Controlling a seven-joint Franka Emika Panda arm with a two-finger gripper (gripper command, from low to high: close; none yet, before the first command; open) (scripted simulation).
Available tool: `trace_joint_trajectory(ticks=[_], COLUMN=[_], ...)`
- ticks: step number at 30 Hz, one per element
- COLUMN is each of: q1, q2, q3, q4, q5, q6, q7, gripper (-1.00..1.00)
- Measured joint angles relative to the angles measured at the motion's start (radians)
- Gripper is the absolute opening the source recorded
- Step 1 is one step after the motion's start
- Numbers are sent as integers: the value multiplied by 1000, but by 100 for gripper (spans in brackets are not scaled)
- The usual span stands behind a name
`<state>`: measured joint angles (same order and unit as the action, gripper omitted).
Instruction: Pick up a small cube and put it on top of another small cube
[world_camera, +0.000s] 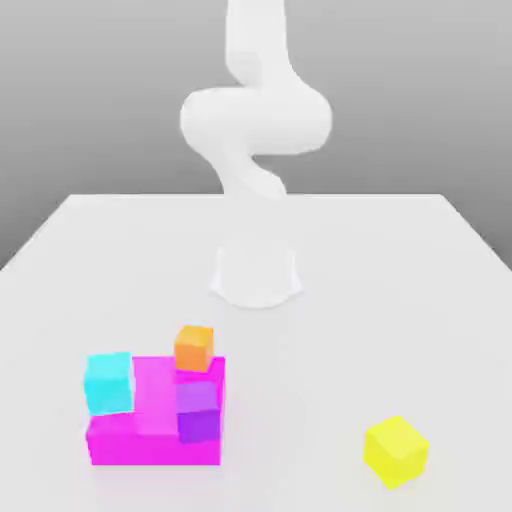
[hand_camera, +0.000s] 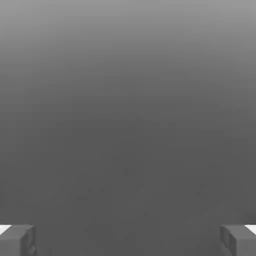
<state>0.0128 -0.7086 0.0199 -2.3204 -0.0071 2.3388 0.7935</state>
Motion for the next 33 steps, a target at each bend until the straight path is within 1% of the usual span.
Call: trace_joint_trajectory(ticks=[19,25,29,30,33], q1=[119,164,205,217,217], q2=[695,912,1058,1092,1092], q3=[145,164,119,104,104], q4=[-156,-199,-179,-173,-172], q5=[-74,-98,-151,-164,-164], q6=[297,395,504,532,532], q7=[-34,-42,-4,5,5], gripper=[0,0,0,-100,-100])
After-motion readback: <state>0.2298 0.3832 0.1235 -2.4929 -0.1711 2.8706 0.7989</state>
